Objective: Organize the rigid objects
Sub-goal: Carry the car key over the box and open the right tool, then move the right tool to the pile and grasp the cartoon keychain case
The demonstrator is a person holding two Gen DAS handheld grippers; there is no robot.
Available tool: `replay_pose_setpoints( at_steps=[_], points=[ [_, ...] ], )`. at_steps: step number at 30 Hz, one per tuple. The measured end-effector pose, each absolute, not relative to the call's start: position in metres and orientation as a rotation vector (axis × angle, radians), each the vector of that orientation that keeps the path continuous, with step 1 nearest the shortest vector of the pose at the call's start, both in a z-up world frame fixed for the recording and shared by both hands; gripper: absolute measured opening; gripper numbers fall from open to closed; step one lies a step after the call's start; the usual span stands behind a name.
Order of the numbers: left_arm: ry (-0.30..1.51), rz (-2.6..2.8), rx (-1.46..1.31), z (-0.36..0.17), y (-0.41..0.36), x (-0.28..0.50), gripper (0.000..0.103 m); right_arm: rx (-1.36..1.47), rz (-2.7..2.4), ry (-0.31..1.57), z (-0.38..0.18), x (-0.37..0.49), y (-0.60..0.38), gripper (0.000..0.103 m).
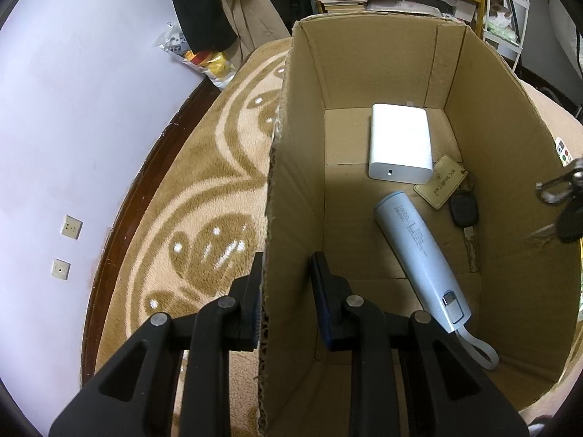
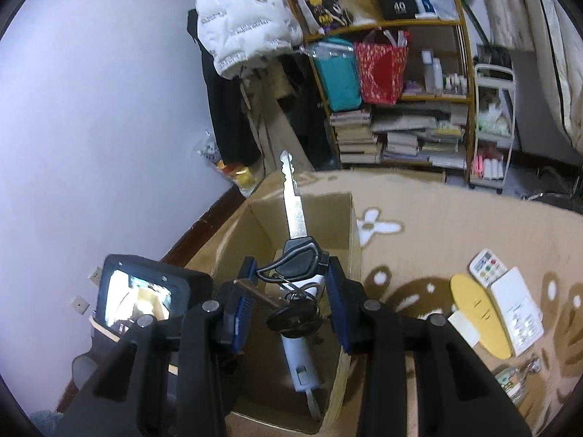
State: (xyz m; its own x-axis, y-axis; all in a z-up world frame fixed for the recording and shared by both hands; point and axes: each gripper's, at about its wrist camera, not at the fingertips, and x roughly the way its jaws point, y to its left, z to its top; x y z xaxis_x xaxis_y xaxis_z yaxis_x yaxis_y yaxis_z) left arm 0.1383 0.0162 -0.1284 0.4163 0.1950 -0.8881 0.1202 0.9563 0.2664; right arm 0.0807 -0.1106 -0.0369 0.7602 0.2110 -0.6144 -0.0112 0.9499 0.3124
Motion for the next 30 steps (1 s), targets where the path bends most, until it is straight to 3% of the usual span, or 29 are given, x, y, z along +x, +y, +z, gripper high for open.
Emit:
replay_pose_setpoints(
  at_steps=[7, 9, 11, 13, 23, 30],
  points=[
    [1.151, 0.040, 0.284, -0.129, 0.020, 0.137, 0.024, 0.341, 0.128, 0.727, -0.047, 0.079, -0.115, 0.041],
    [1.152, 0.041, 0.280, -0.129, 0.020, 0.137, 0.024, 0.333, 0.118, 0.719, -0.042, 0.076, -0.115, 0.048],
    [1.153, 0.041, 0.281, -0.129, 0.020, 0.137, 0.024, 0.282, 0.057, 0.706, -0.036, 0.072, -0.114, 0.062],
    [1.152, 0.044, 0.289, -0.129, 0.019, 0.137, 0.024, 0.278, 0.022, 0.704, -0.034, 0.066, -0.118, 0.064],
    [1.157, 0.040, 0.275, -0.127, 0.022, 0.137, 0.024, 0.346, -0.137, 0.702, -0.035, 0.047, -0.158, 0.103],
    [1.158, 0.042, 0.278, -0.128, 0.021, 0.137, 0.024, 0.401, -0.255, 0.714, -0.044, 0.031, -0.192, 0.103]
  ],
)
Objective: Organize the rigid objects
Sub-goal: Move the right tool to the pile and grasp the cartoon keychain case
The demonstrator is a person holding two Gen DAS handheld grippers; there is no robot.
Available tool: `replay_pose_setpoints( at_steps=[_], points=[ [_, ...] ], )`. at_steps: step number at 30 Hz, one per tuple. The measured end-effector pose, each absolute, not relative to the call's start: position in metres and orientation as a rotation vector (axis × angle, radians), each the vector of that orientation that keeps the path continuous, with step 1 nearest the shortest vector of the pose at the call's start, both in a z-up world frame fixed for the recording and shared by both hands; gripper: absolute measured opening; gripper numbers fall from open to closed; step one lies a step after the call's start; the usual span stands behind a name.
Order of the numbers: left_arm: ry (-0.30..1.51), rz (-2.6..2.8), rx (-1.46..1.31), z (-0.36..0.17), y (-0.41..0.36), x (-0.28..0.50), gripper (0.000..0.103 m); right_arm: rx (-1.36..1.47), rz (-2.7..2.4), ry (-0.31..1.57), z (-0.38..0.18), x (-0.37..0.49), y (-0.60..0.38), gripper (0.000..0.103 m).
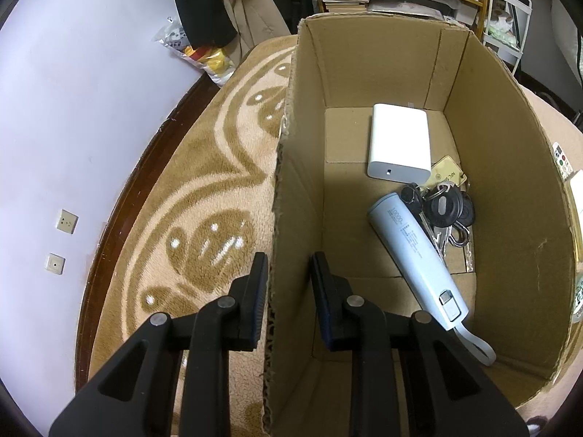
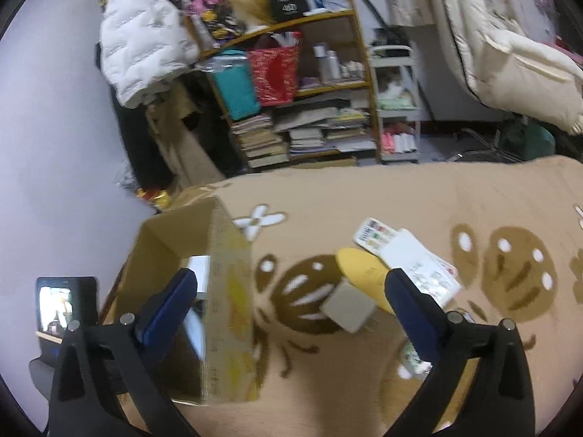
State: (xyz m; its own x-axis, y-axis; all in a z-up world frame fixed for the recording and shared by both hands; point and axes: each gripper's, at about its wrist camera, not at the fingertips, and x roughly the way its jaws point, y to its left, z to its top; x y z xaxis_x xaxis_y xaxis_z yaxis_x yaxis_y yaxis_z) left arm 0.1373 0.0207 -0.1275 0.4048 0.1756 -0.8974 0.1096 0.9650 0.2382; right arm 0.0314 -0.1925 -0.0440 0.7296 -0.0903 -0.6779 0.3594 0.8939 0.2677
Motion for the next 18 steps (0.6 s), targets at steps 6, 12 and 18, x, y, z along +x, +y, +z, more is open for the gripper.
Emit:
replay_pose_setpoints(
  at_steps=[6, 12, 18],
  points=[
    [1.157, 0.042, 0.280, -0.128, 0.021, 0.137, 0.024, 0.405, -0.334, 0.752, -0.058, 0.022, -0.213, 0.103],
    [1.157, 0.042, 0.279, -0.128, 0.020, 0.137, 0.024, 0.383, -0.414, 0.858, -0.084, 0.015, -0.230, 0.103],
    [1.157, 0.042, 0.280, -0.128, 0.021, 0.137, 0.024, 0.483, -0.480, 0.909, -0.109, 0.005, -0.255, 0.099]
  ],
)
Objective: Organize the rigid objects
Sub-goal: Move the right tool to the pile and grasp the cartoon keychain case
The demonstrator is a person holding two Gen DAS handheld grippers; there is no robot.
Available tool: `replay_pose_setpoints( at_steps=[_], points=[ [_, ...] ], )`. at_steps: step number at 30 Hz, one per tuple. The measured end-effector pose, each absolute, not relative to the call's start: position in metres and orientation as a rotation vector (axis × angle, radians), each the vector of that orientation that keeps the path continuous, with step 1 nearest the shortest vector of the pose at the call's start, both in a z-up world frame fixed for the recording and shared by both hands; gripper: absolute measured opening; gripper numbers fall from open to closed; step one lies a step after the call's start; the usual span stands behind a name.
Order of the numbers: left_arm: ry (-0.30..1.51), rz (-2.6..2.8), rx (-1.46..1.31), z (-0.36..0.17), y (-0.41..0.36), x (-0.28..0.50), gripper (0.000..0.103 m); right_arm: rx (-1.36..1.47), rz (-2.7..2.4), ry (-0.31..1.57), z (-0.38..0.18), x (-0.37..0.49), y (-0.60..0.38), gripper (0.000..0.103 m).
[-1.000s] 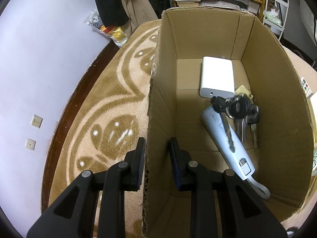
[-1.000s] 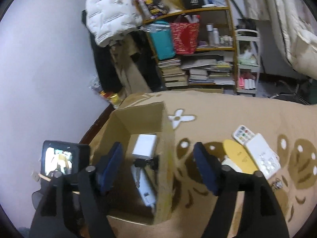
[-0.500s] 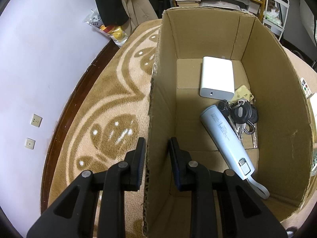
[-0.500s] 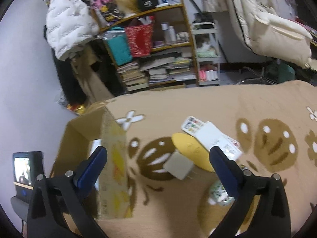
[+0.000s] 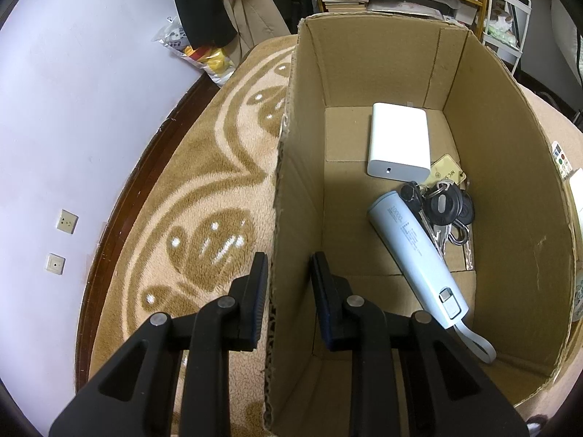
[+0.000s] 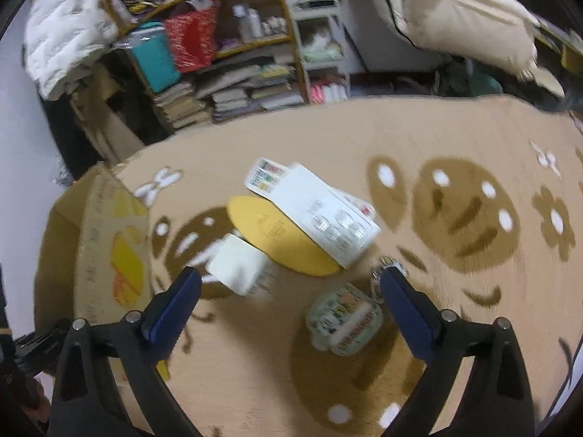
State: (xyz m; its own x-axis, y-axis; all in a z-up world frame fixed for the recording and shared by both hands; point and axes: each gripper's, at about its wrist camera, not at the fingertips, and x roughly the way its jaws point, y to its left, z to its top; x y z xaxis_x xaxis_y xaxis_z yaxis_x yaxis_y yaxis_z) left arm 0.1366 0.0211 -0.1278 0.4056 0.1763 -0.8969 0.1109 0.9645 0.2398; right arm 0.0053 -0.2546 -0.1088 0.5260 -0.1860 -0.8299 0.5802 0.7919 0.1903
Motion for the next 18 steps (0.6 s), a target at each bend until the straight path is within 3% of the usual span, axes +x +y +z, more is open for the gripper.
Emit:
replay_pose_setpoints(
  at_steps=[7, 18],
  points=[
    [1.155, 0.043, 0.288, -0.128, 0.020, 0.135, 0.024, 0.603, -0.499, 1.009, -0.143, 0.002, -0.268, 0.085],
    [1.156, 0.043, 0.287, -0.128, 0.019, 0.135, 0.024, 0.625, -0.547, 1.029, -0.153, 0.001, -0.275, 0.081]
  ],
)
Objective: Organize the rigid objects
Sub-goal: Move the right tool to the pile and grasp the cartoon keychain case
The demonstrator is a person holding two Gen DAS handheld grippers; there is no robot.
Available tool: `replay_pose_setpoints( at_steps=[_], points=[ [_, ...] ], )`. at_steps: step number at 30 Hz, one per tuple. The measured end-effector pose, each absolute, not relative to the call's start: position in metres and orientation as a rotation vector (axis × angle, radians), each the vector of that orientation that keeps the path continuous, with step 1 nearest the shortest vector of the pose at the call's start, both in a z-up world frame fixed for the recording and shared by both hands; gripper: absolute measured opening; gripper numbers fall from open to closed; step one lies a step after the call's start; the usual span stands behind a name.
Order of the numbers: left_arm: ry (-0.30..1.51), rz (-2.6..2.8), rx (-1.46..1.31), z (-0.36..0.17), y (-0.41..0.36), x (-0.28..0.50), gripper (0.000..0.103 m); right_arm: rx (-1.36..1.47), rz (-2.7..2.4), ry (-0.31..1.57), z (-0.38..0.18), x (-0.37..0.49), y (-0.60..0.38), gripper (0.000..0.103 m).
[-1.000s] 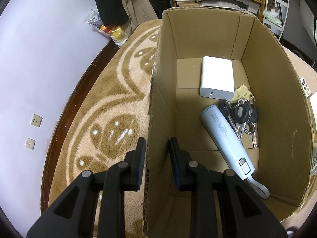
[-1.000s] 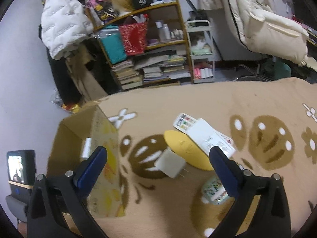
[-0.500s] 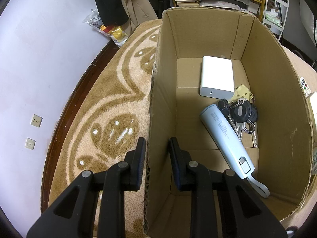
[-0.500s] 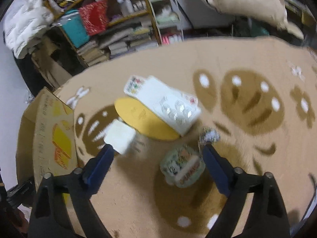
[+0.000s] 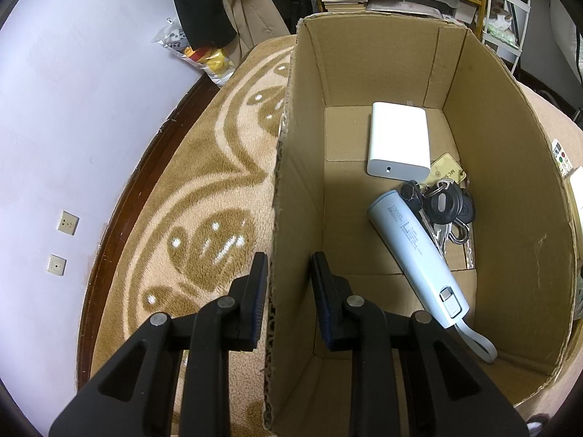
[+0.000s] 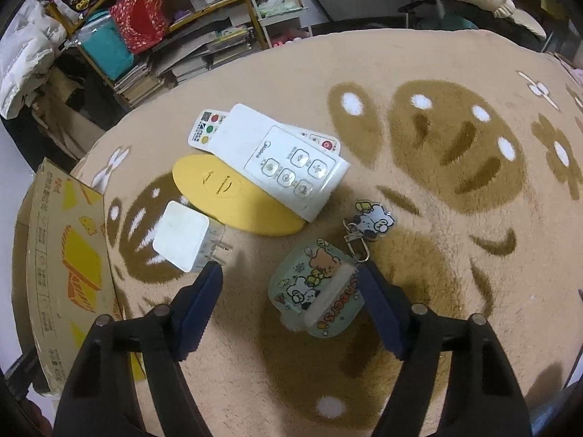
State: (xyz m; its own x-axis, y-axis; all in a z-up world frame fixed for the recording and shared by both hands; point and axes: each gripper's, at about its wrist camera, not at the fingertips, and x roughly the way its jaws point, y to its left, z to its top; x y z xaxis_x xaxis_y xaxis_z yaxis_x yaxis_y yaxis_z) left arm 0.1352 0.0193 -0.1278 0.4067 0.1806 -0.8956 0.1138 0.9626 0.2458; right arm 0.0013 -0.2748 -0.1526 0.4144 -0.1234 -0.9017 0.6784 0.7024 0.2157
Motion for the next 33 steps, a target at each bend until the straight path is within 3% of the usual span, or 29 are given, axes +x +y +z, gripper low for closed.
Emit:
replay_pose_setpoints(
  at_steps=[12, 14, 33],
  points=[
    [1.155, 0.043, 0.294, -0.127, 0.018, 0.135, 0.024, 0.684, -0.573, 1.093, -0.171, -0.001, -0.284, 0.080],
    [1.155, 0.043, 0.293, -0.127, 0.018, 0.135, 0.024, 0.669, -0.584, 1.089, -0.170, 0.000, -0.282, 0.067],
    [1.154, 0.046, 0.304, -0.127, 0.017, 0.135, 0.024, 0.563, -0.564, 1.125, -0.173, 0.011, -0.265, 0.067]
  ],
)
